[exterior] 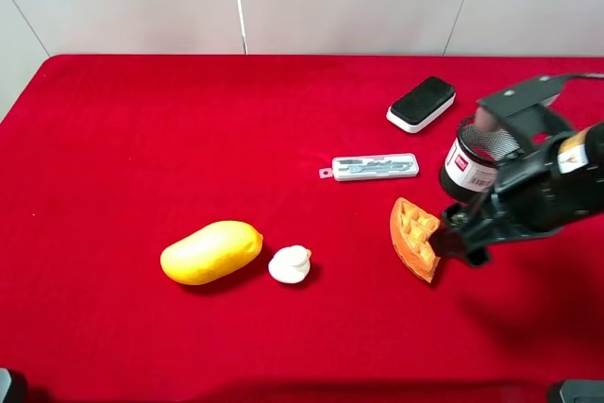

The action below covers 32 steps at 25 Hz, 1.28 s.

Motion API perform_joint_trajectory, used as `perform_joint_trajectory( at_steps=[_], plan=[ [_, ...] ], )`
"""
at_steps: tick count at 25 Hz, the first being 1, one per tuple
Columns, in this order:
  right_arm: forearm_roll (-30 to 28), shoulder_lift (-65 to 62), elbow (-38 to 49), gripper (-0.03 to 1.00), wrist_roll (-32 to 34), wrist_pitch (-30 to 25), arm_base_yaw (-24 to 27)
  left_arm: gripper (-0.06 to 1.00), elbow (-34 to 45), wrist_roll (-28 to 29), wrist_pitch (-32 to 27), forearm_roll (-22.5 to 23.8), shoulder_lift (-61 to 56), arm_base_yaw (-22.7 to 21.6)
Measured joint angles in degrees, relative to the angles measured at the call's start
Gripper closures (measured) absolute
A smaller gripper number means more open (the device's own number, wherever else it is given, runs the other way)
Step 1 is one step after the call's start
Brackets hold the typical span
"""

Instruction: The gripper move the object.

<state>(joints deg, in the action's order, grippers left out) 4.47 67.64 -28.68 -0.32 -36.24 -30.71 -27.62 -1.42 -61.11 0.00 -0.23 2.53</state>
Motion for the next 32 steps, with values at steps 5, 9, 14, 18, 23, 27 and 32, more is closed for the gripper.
perform_joint_trajectory(
  at_steps=[5, 9, 14, 18, 23, 27, 32],
  plan=[
    [-0.31, -10.25, -3.50, 0.27, -0.55, -13.37, 0.00, -0.03, 0.00, 0.00, 0.00, 0.00, 0.00, 0.00],
    [-0.99, -18.78, -3.70, 0.27, -0.87, -20.11, 0.00, -0.03, 0.00, 0.00, 0.00, 0.00, 0.00, 0.00],
    [-1.44, -28.73, -3.70, 0.27, -0.93, -23.15, 0.00, -0.03, 0.00, 0.00, 0.00, 0.00, 0.00, 0.00],
    [-1.89, -35.72, -1.77, 0.27, -0.93, -23.36, -0.02, -0.03, 0.00, 0.00, 0.00, 0.00, 0.00, 0.00],
    [-2.88, -43.15, 0.12, 0.27, -0.93, -22.96, -0.02, -0.03, 0.00, 0.00, 0.00, 0.00, 0.00, 0.00],
    [-3.50, -48.44, 0.12, 0.27, -0.93, -22.69, -0.02, -0.03, 0.00, 0.00, 0.00, 0.00, 0.00, 0.00],
    [-3.94, -55.13, 0.20, 0.27, -0.93, -22.43, 1.40, -0.03, 0.00, 0.00, 0.00, 0.00, 0.00, 0.00]
  ],
)
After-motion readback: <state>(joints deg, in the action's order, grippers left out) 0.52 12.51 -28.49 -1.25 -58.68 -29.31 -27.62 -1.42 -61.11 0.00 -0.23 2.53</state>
